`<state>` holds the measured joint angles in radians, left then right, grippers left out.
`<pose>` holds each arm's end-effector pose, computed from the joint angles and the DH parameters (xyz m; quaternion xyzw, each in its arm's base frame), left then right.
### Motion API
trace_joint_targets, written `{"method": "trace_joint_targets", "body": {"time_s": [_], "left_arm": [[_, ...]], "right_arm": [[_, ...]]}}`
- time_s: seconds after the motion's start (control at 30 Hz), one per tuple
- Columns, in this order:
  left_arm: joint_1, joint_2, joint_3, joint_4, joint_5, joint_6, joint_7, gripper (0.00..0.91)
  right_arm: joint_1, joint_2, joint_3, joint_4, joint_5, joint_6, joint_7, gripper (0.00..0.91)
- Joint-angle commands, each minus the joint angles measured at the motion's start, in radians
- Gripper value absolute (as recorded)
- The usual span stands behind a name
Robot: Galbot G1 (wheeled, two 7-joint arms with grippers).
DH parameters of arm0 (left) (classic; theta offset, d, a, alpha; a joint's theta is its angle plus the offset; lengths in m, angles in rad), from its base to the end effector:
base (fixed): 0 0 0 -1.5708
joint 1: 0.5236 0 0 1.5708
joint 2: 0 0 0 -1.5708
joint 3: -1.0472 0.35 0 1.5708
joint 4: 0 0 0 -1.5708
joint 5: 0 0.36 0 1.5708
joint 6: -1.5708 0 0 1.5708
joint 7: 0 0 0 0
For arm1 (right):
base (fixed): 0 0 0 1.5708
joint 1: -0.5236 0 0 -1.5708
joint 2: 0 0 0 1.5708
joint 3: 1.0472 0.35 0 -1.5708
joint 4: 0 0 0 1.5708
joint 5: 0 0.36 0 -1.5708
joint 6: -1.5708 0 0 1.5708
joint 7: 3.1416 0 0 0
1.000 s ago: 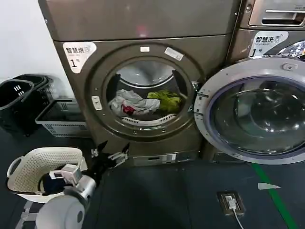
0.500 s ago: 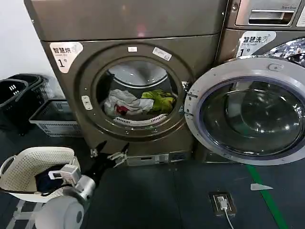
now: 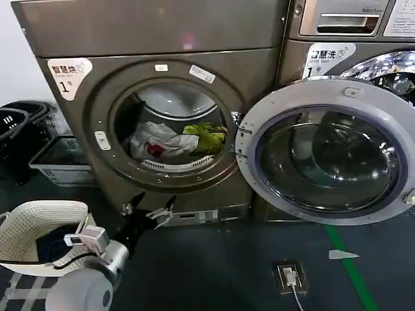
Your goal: Grasp the clothes from the dryer.
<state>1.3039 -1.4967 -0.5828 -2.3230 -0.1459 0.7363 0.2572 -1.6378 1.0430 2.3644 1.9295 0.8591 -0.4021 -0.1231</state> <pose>0.2278 0.0232 -0.1659 -0.1451 -0.9820 0.0339 0.1159 -0.0911 -0.3933 0.0255 0.4757 0.8461 -0.1053 0.2161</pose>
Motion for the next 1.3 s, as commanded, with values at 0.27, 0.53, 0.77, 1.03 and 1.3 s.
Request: {"method": "trace_joint_targets", "body": {"time_s": [0.27, 0.53, 0.77, 1.03, 1.3], "left_arm": [[-0.008, 0.002, -0.001, 0.006, -0.002, 0.026, 0.001, 0.907], [-0.010, -0.002, 0.000, 0.008, -0.003, 0.025, 0.001, 0.907], [-0.021, 0.000, -0.003, 0.016, -0.004, 0.024, 0.001, 0.907], [-0.024, 0.000, 0.002, 0.015, -0.004, 0.024, 0.003, 0.907], [-0.021, 0.001, -0.001, 0.013, -0.003, 0.022, 0.005, 0.907]], "right_arm": [[0.001, 0.004, -0.002, -0.003, -0.013, 0.043, -0.019, 0.907], [0.000, 0.003, -0.003, 0.003, 0.014, 0.080, -0.043, 0.907], [0.001, 0.006, -0.005, 0.005, 0.014, 0.084, -0.039, 0.907], [0.000, 0.009, -0.004, 0.005, 0.016, 0.088, -0.043, 0.907], [0.002, 0.009, -0.005, 0.006, 0.016, 0.085, -0.048, 0.907]]}}
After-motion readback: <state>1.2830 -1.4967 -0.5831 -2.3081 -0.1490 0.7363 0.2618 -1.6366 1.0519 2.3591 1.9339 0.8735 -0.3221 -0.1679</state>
